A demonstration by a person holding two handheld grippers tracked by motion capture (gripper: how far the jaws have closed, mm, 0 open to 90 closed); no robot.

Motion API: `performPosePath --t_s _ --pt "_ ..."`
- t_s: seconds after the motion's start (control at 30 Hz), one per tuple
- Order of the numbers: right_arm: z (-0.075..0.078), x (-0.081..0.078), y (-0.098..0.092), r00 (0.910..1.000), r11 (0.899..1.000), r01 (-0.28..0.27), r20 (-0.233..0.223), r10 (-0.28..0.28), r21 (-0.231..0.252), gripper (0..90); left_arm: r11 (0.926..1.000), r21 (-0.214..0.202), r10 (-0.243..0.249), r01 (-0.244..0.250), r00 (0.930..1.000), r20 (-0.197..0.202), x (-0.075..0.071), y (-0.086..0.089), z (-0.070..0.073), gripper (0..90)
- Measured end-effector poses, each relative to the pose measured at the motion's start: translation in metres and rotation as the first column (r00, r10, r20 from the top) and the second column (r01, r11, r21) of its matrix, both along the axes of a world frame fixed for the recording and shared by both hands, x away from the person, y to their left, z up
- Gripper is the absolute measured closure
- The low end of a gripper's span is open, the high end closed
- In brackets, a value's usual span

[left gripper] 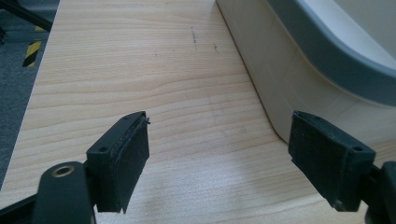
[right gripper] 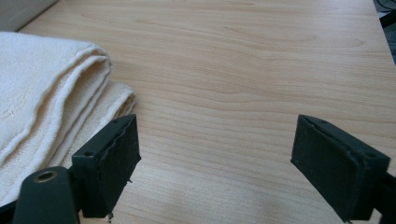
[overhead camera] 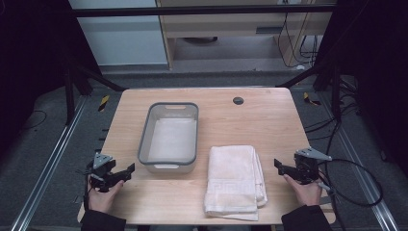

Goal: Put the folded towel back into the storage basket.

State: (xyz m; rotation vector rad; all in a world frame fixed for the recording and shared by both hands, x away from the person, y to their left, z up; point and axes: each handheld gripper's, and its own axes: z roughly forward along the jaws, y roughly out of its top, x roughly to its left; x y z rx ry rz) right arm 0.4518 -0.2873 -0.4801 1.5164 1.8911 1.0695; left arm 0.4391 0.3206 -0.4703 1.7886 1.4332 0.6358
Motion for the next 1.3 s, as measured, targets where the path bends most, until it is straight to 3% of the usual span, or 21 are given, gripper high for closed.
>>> performPosePath --t_s 0.33,0.8,1.3 --pt "0.001 -0.002 0.001 0.9999 1.000 -0.012 -0.008 0.012 0.003 20.8 0.9997 -0.026 0.001 -0.001 1.0000 0.007 -0.007 -0.003 0.006 21.7" --pt "0.014 -0.007 0.004 0.9986 0.999 -0.023 0.048 0.022 0.022 25.3 0.9985 -0.053 -0.009 0.011 0.9995 0.030 -0.012 -0.008 0.015 23.9" --pt "0.027 -0.006 0.009 0.9966 0.998 -0.050 0.068 0.047 0.047 32.2 0.9965 -0.082 -0.015 0.020 0.9974 0.070 -0.012 -0.016 0.031 27.1"
